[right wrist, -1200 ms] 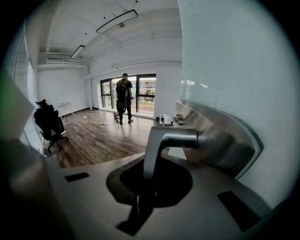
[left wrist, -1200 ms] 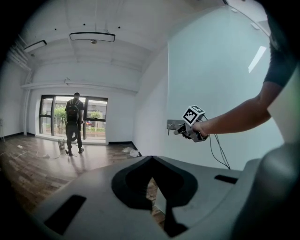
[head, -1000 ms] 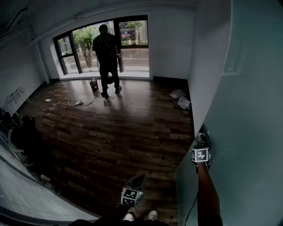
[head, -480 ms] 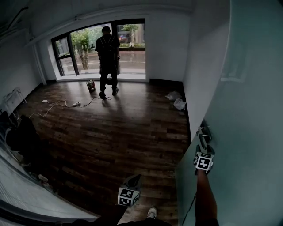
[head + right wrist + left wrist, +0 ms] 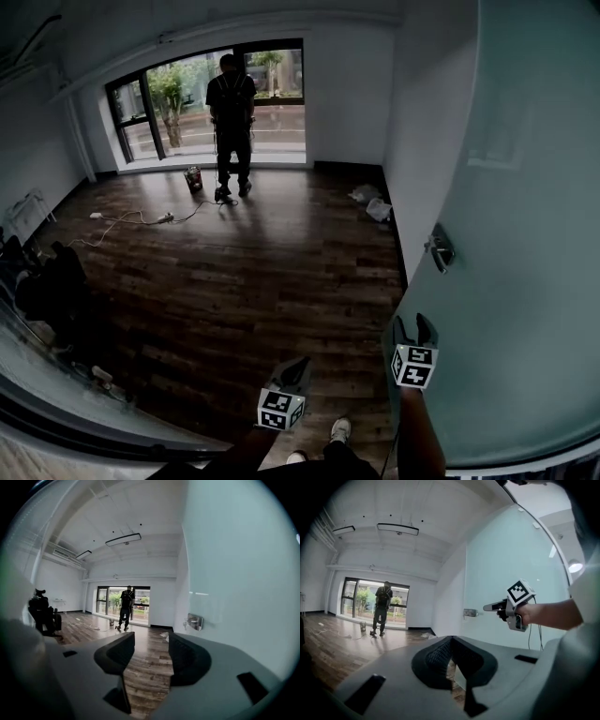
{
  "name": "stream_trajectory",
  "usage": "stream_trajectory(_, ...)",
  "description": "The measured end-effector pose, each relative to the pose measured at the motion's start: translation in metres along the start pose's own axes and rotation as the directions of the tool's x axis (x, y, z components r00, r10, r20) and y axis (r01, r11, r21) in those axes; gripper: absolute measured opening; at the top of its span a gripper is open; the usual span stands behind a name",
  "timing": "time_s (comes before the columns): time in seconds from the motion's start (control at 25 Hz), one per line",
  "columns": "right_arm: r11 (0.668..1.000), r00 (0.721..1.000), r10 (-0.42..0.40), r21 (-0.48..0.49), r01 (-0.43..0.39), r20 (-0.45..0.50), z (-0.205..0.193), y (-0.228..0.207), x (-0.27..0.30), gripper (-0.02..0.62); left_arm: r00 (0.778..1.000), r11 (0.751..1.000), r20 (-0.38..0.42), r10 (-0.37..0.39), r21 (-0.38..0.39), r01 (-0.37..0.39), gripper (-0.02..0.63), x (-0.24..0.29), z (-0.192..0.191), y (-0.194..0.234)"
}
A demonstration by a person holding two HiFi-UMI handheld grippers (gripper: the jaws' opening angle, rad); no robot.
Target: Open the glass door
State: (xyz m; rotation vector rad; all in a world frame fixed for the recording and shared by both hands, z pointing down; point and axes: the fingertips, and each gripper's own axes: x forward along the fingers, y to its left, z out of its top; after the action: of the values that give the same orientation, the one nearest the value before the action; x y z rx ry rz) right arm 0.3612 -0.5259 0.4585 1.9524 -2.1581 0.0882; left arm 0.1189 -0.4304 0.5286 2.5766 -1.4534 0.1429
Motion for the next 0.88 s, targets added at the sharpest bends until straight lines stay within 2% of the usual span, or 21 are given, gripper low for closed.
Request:
stream_trajectory(0.12,0.998,0.998,0.068,-0.005,-0.068,-0.009,-0.019,0.046,-0.042,0.231,1.0,1.0,0.004,-0.018,0.011,0.018,0.006,-0.025,-0.005,-0.01)
stream_trajectory(0.36,0.992,0.993,0.114,-0.064,-0.111,0.04,-0.031,0.111,-0.115,0.049,1.0,1.0,0.007,-0.028,0.007,0.028,0.006,-0.076,-0.014,-0.02)
stream_trajectory(0.44,0.989,0.989,0.133,-0.071,-0.129,0.058,-0.033,0.122,-0.134,0.02,1.0,1.0,0.016,-0.027,0.015,0.027,0.006,-0.089,-0.015,-0.025)
stream_trajectory(0.68,0.983,0.981,0.175,-0.068,-0.17,0.079,-0.05,0.141,-0.192,0.018,0.999,1.0,0.03,-0.022,0.017,0.022,0.006,-0.129,-0.017,-0.053)
stream_trajectory(0.88,0.977,0.975,0.207,-0.078,-0.201,0.085,-0.066,0.138,-0.254,0.018,0.999,1.0,0.034,0.005,0.011,-0.005,0.006,-0.167,-0.029,-0.098)
